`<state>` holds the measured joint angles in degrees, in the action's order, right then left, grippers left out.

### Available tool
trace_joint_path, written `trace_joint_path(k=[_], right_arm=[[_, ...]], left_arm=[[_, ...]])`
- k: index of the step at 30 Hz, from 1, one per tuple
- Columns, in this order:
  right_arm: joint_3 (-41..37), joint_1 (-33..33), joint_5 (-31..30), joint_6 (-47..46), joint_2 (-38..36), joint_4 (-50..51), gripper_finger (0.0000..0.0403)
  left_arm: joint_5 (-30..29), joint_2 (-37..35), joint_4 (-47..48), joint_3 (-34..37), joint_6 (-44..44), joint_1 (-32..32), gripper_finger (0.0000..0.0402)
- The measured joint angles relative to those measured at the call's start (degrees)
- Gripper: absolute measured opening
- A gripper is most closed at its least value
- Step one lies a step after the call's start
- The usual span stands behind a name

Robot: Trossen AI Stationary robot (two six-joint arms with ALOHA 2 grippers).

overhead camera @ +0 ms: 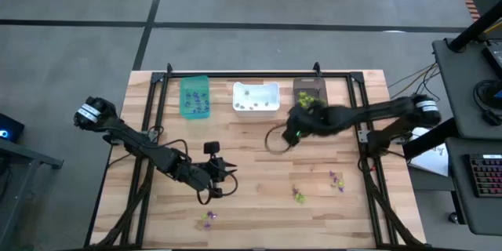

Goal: Sort Halloween decoration
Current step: Put the green spider toy into the black bin

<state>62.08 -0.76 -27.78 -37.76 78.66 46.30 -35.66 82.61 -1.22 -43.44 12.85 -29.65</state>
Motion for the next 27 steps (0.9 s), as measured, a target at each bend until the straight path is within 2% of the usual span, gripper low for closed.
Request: trace_joint_path(k=[5,9,15,20,27], right_arm=[[-1.13,10.12,0.23,-0.32,-4.3,6.88,0.0008],[-2.88,19.51,6.87,4.93,-4.18,6.34,0.0008],[-6.39,29.69,10.88,11.84,-0.88,1.61,0.0008],[-8.43,32.28,11.97,15.53,0.79,-3.0,0.0009],[-8.19,32.31,12.78,15.3,0.74,-5.36,0.002]], left_arm=[[-1.35,0.45,-0.87,0.0,-0.79,0.02,0.0039],[-1.38,0.96,-0.96,0.0,-0.74,0.02,0.0039],[-1.36,1.07,-0.9,0.0,-0.33,0.02,0.0039],[-1.36,1.07,-0.9,0.0,-0.31,0.02,0.0039],[-1.36,1.07,-0.92,0.0,0.28,0.02,0.0039]])
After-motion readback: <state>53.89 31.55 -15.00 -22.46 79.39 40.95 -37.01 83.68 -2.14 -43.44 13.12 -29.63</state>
